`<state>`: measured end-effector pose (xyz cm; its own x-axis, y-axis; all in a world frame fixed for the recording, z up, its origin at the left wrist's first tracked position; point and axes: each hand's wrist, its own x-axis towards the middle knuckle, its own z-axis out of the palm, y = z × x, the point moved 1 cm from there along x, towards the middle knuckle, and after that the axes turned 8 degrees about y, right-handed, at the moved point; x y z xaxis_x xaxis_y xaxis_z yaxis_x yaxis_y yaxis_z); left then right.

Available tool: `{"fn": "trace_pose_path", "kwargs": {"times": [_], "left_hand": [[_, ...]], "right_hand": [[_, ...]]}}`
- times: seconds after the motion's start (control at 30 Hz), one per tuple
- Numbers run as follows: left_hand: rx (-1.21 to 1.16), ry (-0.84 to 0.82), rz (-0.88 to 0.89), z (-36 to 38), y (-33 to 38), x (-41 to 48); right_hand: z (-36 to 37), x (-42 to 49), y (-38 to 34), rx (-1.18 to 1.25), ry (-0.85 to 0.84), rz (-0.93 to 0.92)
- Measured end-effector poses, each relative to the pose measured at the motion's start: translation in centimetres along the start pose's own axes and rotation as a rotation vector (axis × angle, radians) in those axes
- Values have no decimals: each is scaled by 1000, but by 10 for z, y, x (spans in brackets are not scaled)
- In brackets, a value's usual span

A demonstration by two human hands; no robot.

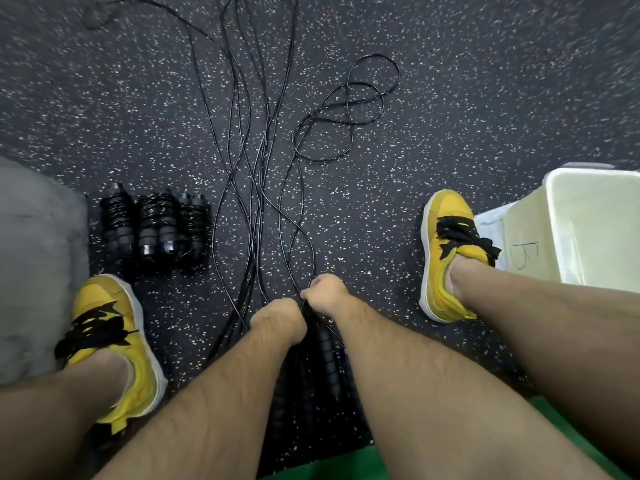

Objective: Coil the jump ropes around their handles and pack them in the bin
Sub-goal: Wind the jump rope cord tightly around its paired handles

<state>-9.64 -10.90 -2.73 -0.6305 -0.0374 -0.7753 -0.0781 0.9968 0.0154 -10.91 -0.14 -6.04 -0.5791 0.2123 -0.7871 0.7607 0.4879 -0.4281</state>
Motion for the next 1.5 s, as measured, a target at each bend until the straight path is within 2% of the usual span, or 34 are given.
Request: {"fn": "trace_pose_path", "kwargs": {"times": [0.07,0.17,0.3,0.4,0.47,0.57,0.7,0.77,0.83,0.9,1.0,1.07,1.17,1.23,1.3,1.5], "left_hand": [[-138,58,15,0,2,3],[-422,188,-72,-9,5,8],[-904,116,-127,-19,8,11],[-1128,84,-131,-19,3,15],[-1109,54,-81,-19,2,15],[-981,156,-111,-15,-1,18],[-797,305,-270,-19,-7,15],[-725,270,-336,-21,-12,13],[-702,185,-332,-19,-18,13],[-819,81,-212,-16,-20,11],[-944,-32,-58,-17,-17,6],[-998,4,-39,-20,-14,5],[-1229,101,-137,-28,-14,1],[-1280,206,-156,-39,-19,-4],[-1324,214,-138,-49,-25,-9],[-1404,-30,40,-91,-32,-62]], "right_hand": [[5,-1,-6,89,-17,21],[5,-4,-13,162,-17,5],[-5,-13,-18,462,-57,81],[-13,-7,-13,559,-67,71],[-14,-2,-11,544,-98,49],[-6,-3,-15,501,-138,34],[12,2,-20,253,119,-35],[17,-1,-23,199,124,-50],[19,-7,-29,284,43,-25],[19,-11,-35,370,-21,-8],[20,-2,-38,408,13,-41],[20,3,-43,436,32,-22],[14,-1,-53,474,19,12],[8,-7,-62,471,39,-31],[2,-15,-74,491,41,-86],[-26,-59,-125,332,165,-296]]}}
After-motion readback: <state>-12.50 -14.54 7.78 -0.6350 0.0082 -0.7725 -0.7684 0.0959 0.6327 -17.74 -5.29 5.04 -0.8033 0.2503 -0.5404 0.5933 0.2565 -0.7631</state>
